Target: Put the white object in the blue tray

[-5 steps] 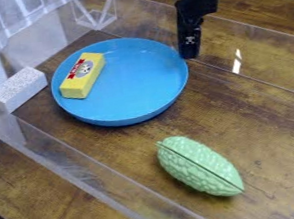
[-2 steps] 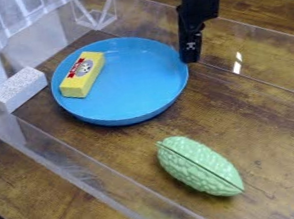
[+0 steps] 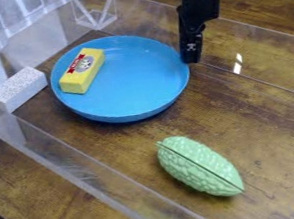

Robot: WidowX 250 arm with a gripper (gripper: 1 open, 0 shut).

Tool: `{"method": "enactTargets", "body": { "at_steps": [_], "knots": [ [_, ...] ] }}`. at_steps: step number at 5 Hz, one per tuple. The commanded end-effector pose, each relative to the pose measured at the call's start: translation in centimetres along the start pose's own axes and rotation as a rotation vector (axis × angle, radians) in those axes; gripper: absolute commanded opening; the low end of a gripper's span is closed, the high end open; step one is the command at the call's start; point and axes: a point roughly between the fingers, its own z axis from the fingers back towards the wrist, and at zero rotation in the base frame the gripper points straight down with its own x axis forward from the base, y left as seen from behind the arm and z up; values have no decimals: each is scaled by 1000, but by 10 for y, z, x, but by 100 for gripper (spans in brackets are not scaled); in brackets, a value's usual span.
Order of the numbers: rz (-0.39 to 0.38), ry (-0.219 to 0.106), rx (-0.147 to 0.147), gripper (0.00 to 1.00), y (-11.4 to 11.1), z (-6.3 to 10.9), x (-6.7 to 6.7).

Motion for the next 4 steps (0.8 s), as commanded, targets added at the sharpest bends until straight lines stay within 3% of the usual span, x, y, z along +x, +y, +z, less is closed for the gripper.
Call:
{"method": "enactTargets", "body": {
  "at_steps": [1, 3, 4],
  "knots": [
    [-57, -35, 42, 100, -5, -3, 22],
    [-77, -40, 38, 100, -12, -20, 28],
    [-51, -41, 42, 100, -12, -14, 23]
  ]
}}
